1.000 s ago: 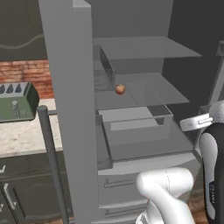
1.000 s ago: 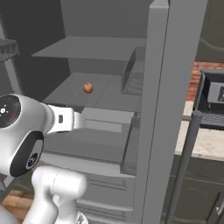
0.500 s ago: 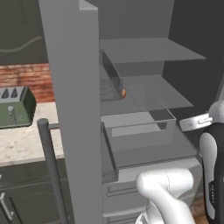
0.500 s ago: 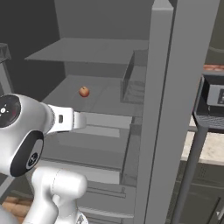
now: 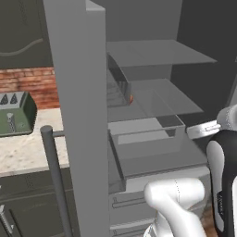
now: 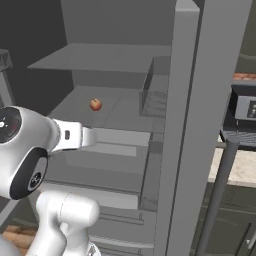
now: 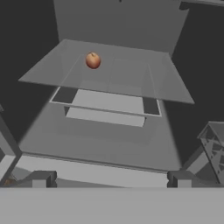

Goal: Retrieve the banana and peach from the fridge and place them into the bowl on the dining table.

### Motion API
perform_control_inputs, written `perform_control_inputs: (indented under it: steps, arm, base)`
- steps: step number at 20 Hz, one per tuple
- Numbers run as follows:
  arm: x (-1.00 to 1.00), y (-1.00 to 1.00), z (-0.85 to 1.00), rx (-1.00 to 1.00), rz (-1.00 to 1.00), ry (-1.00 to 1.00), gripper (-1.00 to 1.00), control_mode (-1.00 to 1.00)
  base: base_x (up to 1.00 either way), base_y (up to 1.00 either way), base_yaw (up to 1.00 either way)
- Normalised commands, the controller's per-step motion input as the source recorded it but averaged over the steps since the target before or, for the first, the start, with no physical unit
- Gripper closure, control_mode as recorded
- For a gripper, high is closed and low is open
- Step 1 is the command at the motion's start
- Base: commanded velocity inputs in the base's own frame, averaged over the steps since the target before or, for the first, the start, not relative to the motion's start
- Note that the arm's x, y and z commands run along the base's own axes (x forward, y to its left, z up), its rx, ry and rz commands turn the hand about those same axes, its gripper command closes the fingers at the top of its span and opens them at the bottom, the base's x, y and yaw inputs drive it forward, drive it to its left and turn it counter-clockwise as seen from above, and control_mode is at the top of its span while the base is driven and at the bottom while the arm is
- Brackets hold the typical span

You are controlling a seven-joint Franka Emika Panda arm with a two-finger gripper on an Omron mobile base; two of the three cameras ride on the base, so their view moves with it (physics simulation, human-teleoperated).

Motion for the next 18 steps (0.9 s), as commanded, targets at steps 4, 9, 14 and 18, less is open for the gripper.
perform_control_inputs:
  steps: [4, 9, 14, 18]
  arm:
    - [0.29, 0.41, -0.23, 0.0, -0.03, 0.0, -1.0, -1.0]
    - [0.31, 0.15, -0.07, 0.01, 0.0, 0.0, -1.0, -1.0]
    - [0.34, 0.0, 0.0, 0.1, 0.08, 0.0, -1.0, -1.0]
    - [0.56, 0.1, -0.04, 0.11, 0.16, 0.0, -1.0, -1.0]
  base:
    - [0.0, 0.0, 0.0]
    - [0.0, 0.0, 0.0]
    - [0.0, 0.0, 0.0]
    - [0.0, 0.0, 0.0]
